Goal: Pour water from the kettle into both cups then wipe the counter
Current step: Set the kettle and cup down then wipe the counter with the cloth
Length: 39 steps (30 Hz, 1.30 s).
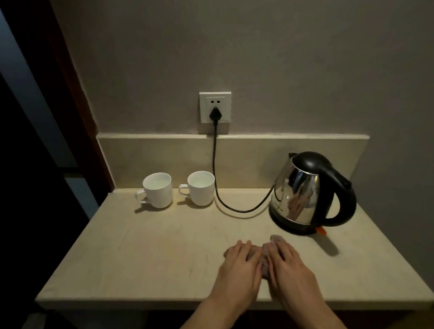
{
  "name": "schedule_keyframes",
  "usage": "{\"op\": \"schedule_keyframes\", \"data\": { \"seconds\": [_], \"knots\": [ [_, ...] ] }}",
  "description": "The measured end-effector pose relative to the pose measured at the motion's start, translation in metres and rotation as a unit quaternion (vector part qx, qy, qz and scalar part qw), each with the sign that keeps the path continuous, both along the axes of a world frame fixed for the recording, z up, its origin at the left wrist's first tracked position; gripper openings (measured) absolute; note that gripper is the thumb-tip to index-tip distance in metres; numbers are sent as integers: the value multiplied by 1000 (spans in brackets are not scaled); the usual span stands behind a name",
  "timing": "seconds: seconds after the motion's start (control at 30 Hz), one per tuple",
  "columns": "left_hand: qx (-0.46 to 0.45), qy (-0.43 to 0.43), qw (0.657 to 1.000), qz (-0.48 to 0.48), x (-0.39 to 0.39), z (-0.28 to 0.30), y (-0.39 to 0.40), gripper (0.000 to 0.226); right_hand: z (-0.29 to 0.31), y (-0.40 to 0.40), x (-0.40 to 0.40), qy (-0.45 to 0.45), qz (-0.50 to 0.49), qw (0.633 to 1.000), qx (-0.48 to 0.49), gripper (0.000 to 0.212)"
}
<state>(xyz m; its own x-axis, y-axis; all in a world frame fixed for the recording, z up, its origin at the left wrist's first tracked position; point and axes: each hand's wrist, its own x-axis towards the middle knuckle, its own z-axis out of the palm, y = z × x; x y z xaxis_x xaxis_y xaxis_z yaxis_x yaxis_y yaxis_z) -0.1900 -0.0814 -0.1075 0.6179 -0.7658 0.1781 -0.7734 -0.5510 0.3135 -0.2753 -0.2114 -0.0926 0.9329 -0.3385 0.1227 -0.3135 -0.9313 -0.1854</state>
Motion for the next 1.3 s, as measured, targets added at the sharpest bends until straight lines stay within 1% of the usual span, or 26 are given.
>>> {"op": "schedule_keyframes", "data": {
  "seconds": [0.07, 0.17, 0.37, 0.5, 0.6, 0.7, 0.87, 0.97, 1.1, 1.17, 1.3],
  "knots": [
    [4, 14, 1000, -8, 5, 3, -15, 48, 2, -11, 4, 6, -14, 1000, -1, 60],
    [-18, 20, 1000, -11, 25, 6, -21, 44, 8, -15, 25, 22, -9, 1000, -11, 58],
    [-13, 23, 999, 22, 71, 6, 6, 44, 18, 16, 75, 9, 17, 1000, 3, 56],
    [-22, 16, 996, 85, 94, 0, 66, 47, 17, 67, 109, -9, 69, 997, 14, 53],
    [-24, 15, 989, 142, 110, -7, 132, 48, 14, 123, 137, -12, 137, 991, 0, 53],
    [-5, -2, 979, 202, 129, -10, 196, 48, 10, 181, 169, -19, 187, 982, -7, 51],
    [35, 5, 960, 278, 171, 7, 263, 45, 13, 255, 233, -15, 244, 969, -33, 48],
    [46, 17, 950, 308, 194, 20, 274, 43, 16, 273, 270, -10, 256, 966, -22, 44],
    [29, 41, 933, 357, 218, 32, 256, 42, 23, 272, 308, 14, 250, 968, 4, 45],
    [26, 48, 927, 371, 223, 33, 249, 44, 23, 270, 317, 14, 245, 969, -8, 46],
    [42, 35, 930, 363, 220, 26, 250, 40, 22, 268, 312, 20, 249, 968, -23, 46]
  ]
}}
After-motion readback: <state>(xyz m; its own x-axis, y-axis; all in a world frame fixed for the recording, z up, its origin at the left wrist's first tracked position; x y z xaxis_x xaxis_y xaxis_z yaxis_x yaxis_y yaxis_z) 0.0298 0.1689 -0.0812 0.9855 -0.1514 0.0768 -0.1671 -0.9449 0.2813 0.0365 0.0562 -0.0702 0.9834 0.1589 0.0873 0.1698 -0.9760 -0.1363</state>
